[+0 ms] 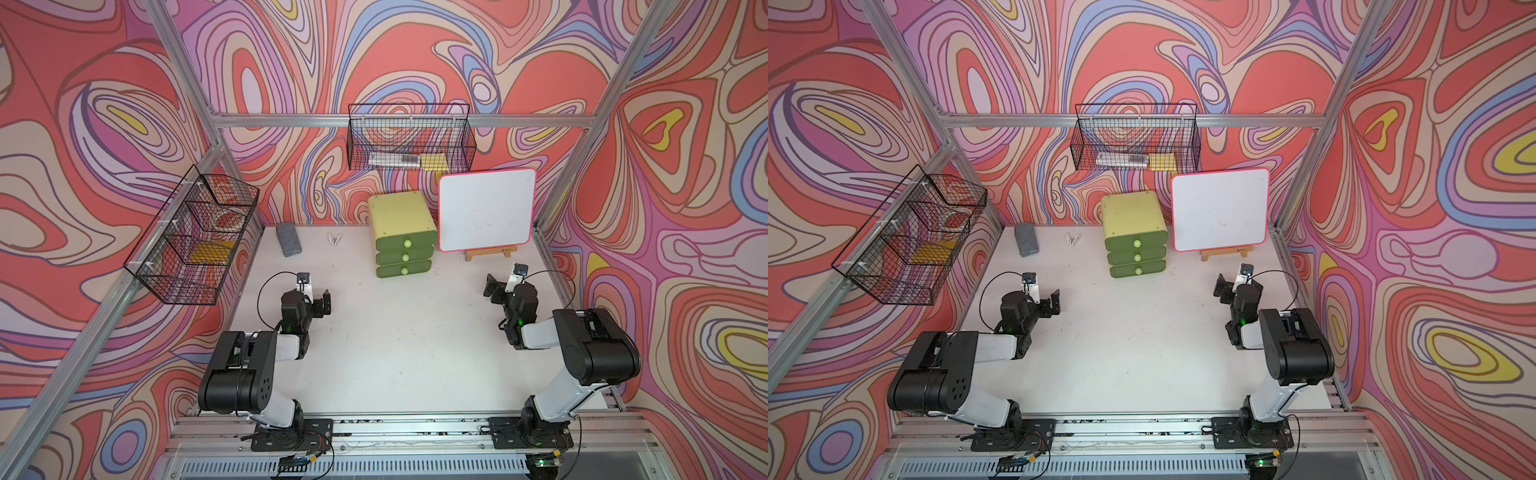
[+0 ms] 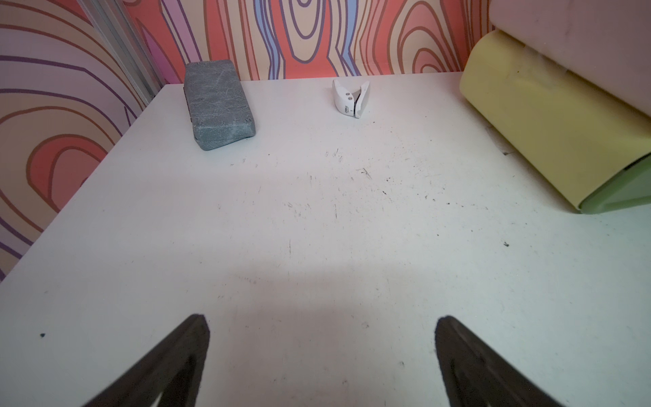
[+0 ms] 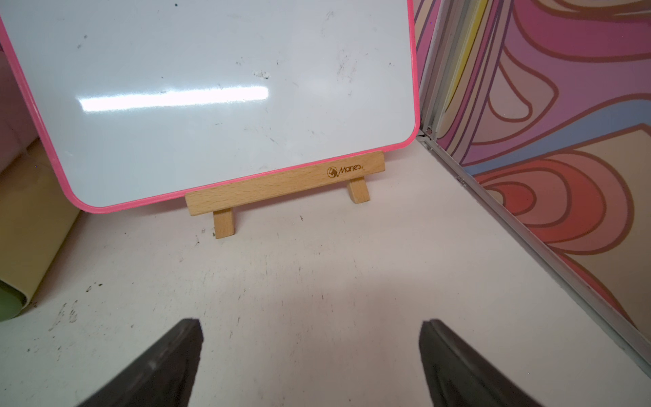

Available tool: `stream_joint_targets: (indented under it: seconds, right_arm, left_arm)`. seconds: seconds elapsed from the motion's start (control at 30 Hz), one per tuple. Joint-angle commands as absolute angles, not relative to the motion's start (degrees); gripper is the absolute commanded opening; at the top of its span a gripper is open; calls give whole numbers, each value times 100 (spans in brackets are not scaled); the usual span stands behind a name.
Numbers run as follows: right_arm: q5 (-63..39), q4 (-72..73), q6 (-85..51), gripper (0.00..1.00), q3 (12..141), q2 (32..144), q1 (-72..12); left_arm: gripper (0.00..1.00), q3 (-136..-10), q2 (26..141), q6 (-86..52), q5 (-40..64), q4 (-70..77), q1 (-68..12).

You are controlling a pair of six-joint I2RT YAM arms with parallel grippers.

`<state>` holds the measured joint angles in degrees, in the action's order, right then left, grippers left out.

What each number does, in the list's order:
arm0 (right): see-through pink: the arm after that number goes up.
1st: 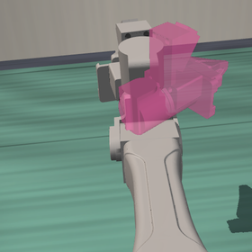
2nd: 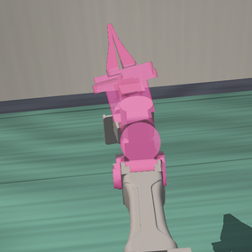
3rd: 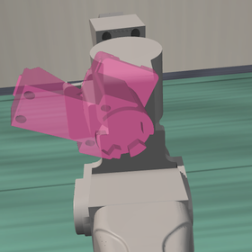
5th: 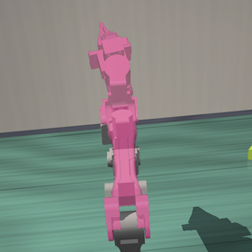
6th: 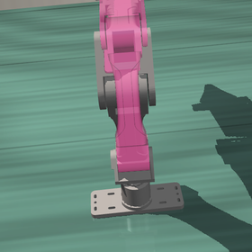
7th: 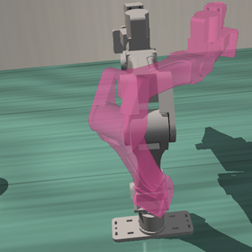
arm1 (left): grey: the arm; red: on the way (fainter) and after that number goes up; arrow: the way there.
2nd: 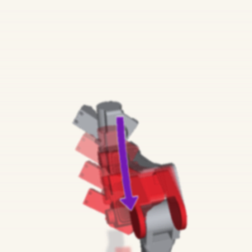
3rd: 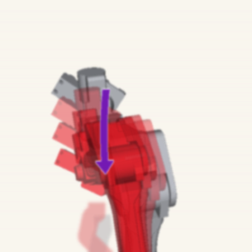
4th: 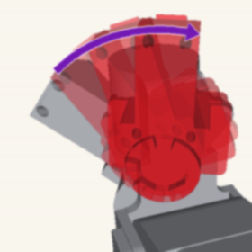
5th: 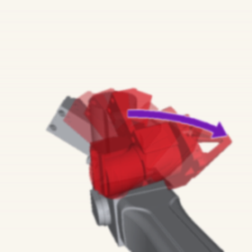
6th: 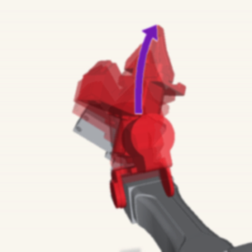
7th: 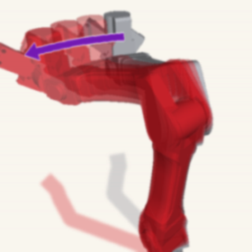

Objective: Place the wired earphones into the drawer by color
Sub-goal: Reset both arms

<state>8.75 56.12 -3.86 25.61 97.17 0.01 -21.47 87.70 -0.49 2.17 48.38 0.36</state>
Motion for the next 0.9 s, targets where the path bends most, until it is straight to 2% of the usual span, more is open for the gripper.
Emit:
stream_joint_targets:
  seconds: [0.0, 0.87]
  right_arm:
    - [967, 5650, -316, 98, 2588, 9712, -23]
    - [969, 5655, -316, 98, 2584, 9712, -26]
  left_arm:
    - [99, -2206, 8798, -99, 176, 4950, 62]
    - [99, -2146, 8794, -63, 395, 5056, 96]
